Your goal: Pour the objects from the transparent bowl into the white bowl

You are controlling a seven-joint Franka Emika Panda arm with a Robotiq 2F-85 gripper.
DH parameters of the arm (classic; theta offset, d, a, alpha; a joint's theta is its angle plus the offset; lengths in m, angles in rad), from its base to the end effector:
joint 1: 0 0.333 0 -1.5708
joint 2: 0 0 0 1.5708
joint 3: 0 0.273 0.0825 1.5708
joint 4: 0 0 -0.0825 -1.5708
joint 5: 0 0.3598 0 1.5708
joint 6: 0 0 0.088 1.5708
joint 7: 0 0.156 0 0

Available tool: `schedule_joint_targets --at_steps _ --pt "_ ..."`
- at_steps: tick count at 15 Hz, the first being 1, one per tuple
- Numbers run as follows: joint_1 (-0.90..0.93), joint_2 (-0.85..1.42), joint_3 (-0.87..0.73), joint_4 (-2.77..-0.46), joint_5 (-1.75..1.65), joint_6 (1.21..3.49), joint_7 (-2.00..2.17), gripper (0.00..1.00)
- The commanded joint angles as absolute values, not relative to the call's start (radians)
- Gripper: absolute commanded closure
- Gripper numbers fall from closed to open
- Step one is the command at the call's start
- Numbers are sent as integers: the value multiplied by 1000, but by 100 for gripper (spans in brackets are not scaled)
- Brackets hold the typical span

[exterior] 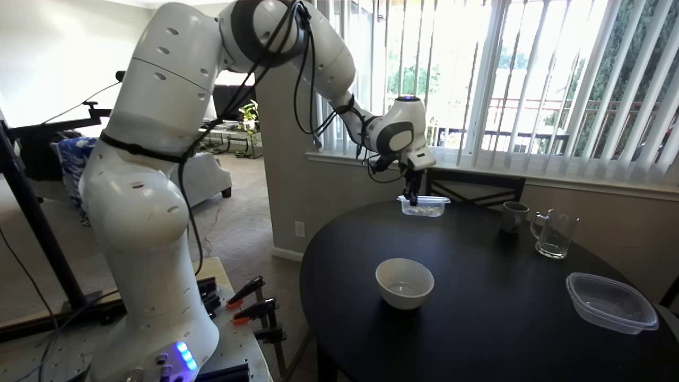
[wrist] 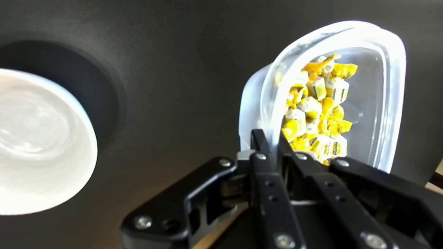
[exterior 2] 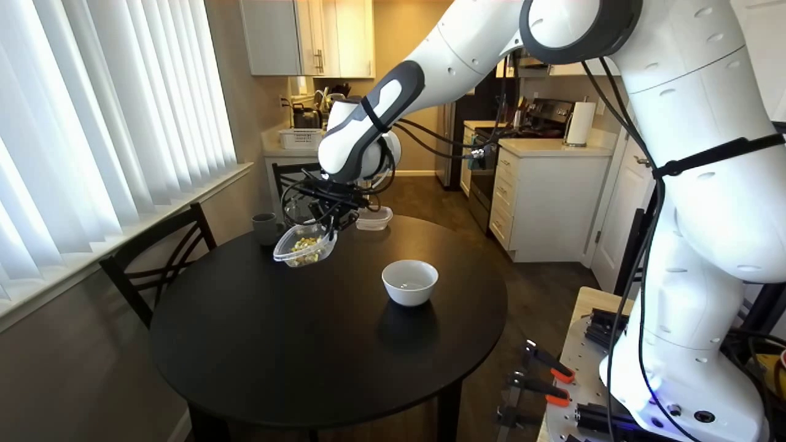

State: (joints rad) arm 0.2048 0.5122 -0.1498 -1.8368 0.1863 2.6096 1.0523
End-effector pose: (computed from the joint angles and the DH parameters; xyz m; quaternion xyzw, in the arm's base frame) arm 0.6446 0.0395 0.2121 -0.8403 0.5247 -0.1023 0.0897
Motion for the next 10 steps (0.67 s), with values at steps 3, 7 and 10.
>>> schedule_joint_targets --at_steps 3,7,10 --pt "158 304 -54 -1997 159 2591 900 94" --pt "100 191 58 -2080 289 2537 655 94" --pt "69 107 79 -2118 368 2419 448 94"
